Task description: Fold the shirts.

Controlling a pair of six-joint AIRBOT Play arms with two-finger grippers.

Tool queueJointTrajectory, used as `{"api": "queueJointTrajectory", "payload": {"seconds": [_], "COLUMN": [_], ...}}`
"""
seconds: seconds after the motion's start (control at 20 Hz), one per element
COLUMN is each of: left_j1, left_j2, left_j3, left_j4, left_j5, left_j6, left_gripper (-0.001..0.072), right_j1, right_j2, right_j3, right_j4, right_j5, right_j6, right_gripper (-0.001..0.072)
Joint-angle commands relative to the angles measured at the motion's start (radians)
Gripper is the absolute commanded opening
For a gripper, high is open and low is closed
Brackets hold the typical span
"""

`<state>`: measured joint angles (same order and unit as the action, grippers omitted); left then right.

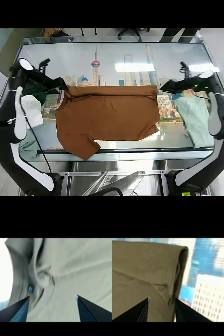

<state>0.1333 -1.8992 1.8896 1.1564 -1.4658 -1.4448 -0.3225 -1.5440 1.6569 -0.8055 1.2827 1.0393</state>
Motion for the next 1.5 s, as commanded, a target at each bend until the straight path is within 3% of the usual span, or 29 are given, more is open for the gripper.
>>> {"api": "queueJointTrajectory", "payload": {"seconds": [0.0, 0.35, 0.6, 0.9, 1.2, 1.3, 1.45], "left_j1": [0.061, 0.155, 0.232, 0.23, 0.23, 0.23, 0.23], "left_j2": [0.106, 0.594, 0.804, 0.83, 0.699, 0.702, 0.73], "left_j3": [-0.075, -0.934, -1.332, -1.498, -1.414, -1.382, -1.356], "left_j4": [0.002, 0.002, -0.016, -0.226, -0.243, -0.242, -0.241], "left_j5": [-0.136, -0.02, 0.097, 0.341, 0.308, 0.318, 0.334], "left_j6": [-0.026, -0.03, -0.029, 0.084, 0.146, 0.151, 0.175], "left_gripper": [0.0644, 0.0644, 0.0644, 0.0644, 0.0641, 0.0322, 0.0039], "right_j1": [-0.07, -0.197, -0.228, -0.224, -0.224, -0.221, -0.176], "right_j2": [0.091, 0.324, 0.367, 0.367, 0.37, 0.372, 0.372], "right_j3": [-0.066, -0.522, -0.656, -0.687, -0.723, -0.761, -0.846], "right_j4": [-0.029, -0.028, -0.028, -0.003, -0.003, -0.002, -0.003], "right_j5": [0.108, 0.029, 0.0, 0.0, 0.008, 0.008, -0.004], "right_j6": [0.034, -0.006, -0.007, -0.002, 0.001, 0.005, 0.003], "right_gripper": [0.0362, 0.0363, 0.0363, 0.0363, 0.0364, 0.0364, 0.0365]}}
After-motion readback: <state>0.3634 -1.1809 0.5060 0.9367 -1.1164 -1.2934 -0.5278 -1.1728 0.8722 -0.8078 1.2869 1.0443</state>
